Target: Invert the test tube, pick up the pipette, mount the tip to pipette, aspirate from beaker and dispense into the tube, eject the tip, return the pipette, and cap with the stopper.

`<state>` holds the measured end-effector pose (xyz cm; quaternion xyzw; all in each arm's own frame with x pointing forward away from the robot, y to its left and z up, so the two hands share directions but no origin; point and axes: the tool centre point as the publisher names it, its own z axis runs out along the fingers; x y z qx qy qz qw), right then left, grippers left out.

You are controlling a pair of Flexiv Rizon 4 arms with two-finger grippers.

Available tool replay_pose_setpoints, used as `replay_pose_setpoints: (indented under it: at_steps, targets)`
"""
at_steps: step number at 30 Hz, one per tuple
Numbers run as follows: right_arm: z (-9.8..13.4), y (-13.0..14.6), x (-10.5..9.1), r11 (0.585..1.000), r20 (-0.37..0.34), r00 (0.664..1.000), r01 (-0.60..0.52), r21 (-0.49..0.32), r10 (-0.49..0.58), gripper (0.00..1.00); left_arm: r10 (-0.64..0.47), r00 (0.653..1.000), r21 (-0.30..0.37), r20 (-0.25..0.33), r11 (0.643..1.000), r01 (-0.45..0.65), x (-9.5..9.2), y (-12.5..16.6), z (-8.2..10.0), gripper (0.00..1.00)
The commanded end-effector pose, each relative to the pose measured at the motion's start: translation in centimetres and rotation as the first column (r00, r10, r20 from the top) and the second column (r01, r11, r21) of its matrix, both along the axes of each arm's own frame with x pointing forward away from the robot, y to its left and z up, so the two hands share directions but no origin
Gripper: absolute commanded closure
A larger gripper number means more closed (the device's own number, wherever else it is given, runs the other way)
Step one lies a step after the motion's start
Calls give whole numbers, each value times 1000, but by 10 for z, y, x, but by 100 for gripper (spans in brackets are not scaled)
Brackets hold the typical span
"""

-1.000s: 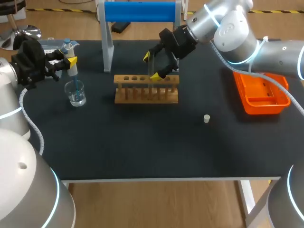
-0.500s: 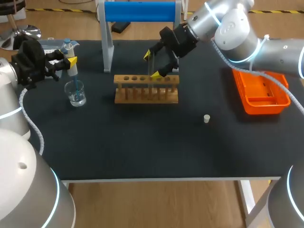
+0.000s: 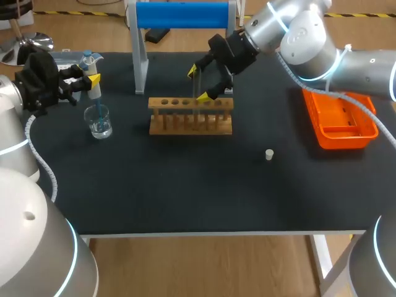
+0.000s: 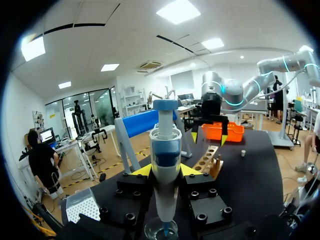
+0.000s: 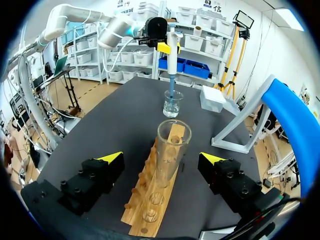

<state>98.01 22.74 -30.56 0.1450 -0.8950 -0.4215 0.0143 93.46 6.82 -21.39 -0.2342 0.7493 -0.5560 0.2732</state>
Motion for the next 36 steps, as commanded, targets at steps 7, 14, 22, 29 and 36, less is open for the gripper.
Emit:
replay_pose_setpoints:
  at_steps: [7, 14, 22, 29, 36]
  targets:
    - [2, -1, 0, 1000, -1, 1000, -2, -3, 2, 0, 0, 1000, 0, 1, 1000, 0, -1, 1, 0, 100]
    - [2, -1, 0, 1000, -1, 1000, -2, -3, 2, 0, 0, 1000, 0, 1, 1000, 0, -1, 1, 0, 100]
    - [2, -1, 0, 1000, -1, 1000, -2, -3, 2, 0, 0, 1000, 0, 1, 1000, 0, -1, 1, 0, 100]
    - [2, -1, 0, 1000, -1, 1000, -2, -3, 2, 0, 15, 1000, 15, 13, 1000, -15, -4, 1, 12, 100]
    - [2, -1, 0, 1000, -1, 1000, -2, -3, 2, 0, 21, 999, 45, 35, 999, -23, -6, 0, 32, 100]
